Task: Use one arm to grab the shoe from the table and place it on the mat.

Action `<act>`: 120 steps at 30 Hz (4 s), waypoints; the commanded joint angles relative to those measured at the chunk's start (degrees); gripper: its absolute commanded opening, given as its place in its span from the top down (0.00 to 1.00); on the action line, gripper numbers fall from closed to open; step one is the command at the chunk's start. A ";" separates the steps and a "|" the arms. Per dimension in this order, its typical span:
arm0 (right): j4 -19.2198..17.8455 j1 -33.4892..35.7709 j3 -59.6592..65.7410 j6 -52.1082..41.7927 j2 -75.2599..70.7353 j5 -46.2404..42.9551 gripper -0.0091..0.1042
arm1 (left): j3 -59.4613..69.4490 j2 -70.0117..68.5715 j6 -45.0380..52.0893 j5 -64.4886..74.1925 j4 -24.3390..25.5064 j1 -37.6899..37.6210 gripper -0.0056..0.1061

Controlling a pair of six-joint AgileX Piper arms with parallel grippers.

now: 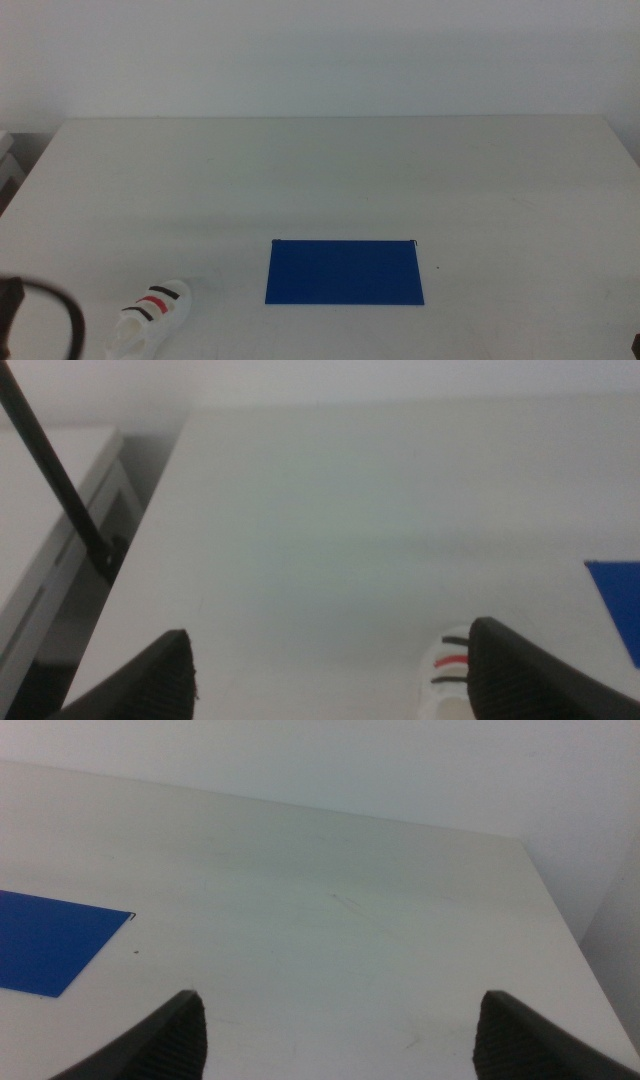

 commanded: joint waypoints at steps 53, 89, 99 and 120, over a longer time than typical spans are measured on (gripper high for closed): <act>-0.62 0.16 0.29 -0.59 0.21 -4.17 0.23 | -37.68 70.86 5.30 25.99 -1.19 -15.11 0.11; -0.62 0.16 0.29 -0.59 0.21 -4.17 0.23 | -45.72 79.85 6.06 36.72 -2.12 -18.83 0.96; -0.62 0.16 0.29 -0.59 0.21 -4.17 0.23 | -62.36 84.63 0.57 47.75 -0.83 -27.39 0.96; -0.62 0.16 0.29 -0.59 0.21 -4.17 0.23 | -87.76 102.84 -2.53 48.06 -4.89 -41.96 0.96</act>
